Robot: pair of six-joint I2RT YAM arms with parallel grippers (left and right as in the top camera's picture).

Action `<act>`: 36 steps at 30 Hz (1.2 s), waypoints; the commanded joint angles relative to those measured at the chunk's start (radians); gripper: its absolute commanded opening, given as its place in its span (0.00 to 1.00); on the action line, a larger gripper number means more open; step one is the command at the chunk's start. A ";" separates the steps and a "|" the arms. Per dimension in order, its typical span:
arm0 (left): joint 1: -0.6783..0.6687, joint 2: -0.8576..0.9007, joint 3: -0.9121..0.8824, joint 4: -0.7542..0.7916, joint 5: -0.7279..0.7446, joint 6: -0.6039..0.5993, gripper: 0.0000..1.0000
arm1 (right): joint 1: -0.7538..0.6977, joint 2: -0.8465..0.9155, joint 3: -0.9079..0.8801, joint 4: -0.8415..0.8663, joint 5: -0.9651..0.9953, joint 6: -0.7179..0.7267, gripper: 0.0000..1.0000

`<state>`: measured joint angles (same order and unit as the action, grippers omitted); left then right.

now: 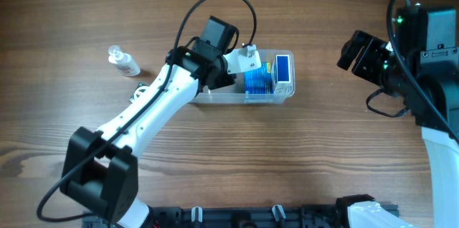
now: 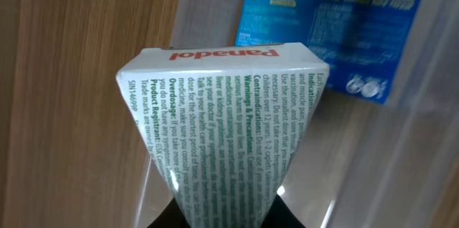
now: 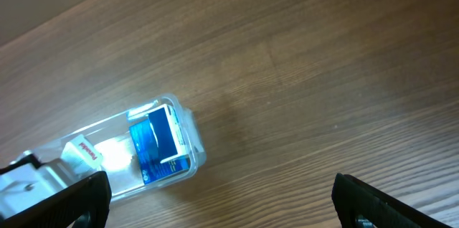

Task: Pack container
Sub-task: 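Carry the Panadol box over and lower it into the container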

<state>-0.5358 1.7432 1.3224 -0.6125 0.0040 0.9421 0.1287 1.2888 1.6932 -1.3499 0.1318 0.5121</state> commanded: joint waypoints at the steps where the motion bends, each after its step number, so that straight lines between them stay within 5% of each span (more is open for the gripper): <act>1: 0.006 0.032 0.006 0.032 -0.058 0.077 0.22 | -0.004 0.003 0.013 0.000 0.003 0.011 1.00; 13: 0.042 0.092 0.006 0.037 -0.074 0.076 0.32 | -0.004 0.004 0.013 -0.001 0.003 0.012 1.00; 17: 0.042 0.092 0.006 0.034 -0.074 0.071 0.54 | -0.004 0.004 0.013 0.000 0.003 0.012 1.00; 18: 0.041 0.092 0.006 0.034 -0.073 0.063 1.00 | -0.004 0.004 0.013 0.000 0.003 0.011 1.00; 26: 0.031 0.076 0.006 0.025 -0.082 -0.214 1.00 | -0.004 0.004 0.013 -0.001 0.003 0.012 1.00; 32: 0.039 0.036 0.008 0.045 -0.111 -0.666 0.99 | -0.004 0.004 0.013 -0.001 0.003 0.011 1.00; 36: 0.057 0.034 0.007 0.039 -0.069 -0.909 0.43 | -0.004 0.004 0.013 -0.001 0.003 0.012 1.00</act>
<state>-0.4980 1.8137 1.3224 -0.5720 -0.0921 0.3820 0.1287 1.2888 1.6932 -1.3499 0.1318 0.5121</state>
